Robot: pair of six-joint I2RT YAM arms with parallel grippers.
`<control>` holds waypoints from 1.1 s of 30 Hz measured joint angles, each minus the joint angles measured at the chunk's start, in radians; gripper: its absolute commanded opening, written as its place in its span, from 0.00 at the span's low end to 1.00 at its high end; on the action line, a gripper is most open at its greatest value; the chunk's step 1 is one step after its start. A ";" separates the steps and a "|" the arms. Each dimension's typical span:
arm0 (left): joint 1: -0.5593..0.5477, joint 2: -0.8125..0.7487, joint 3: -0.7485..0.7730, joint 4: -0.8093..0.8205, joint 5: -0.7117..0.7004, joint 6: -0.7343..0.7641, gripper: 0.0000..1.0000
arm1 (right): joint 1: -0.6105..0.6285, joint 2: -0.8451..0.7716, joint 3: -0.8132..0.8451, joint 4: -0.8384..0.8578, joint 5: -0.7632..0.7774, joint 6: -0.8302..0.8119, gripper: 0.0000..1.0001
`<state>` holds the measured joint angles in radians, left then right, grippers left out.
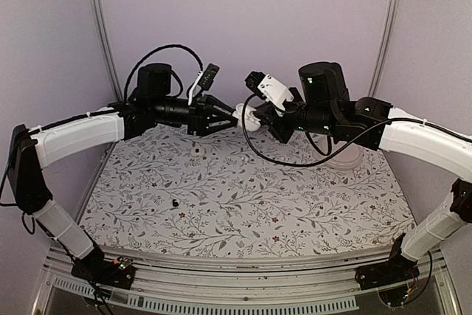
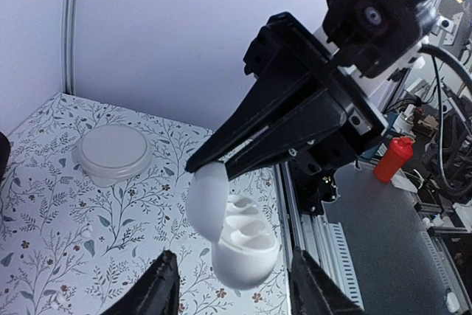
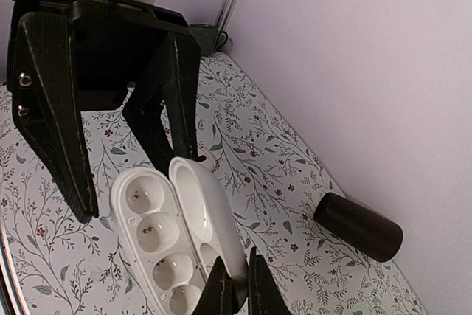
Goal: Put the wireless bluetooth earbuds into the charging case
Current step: Pass from the right arm to the left
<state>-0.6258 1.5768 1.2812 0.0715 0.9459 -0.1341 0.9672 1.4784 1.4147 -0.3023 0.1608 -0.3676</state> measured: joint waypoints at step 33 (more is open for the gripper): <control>-0.042 0.000 0.012 -0.070 -0.028 0.116 0.09 | 0.009 0.011 0.020 -0.037 -0.009 -0.002 0.03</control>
<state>-0.6682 1.5768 1.2930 0.0013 0.9176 -0.0181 0.9764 1.4895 1.4345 -0.3393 0.1516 -0.3698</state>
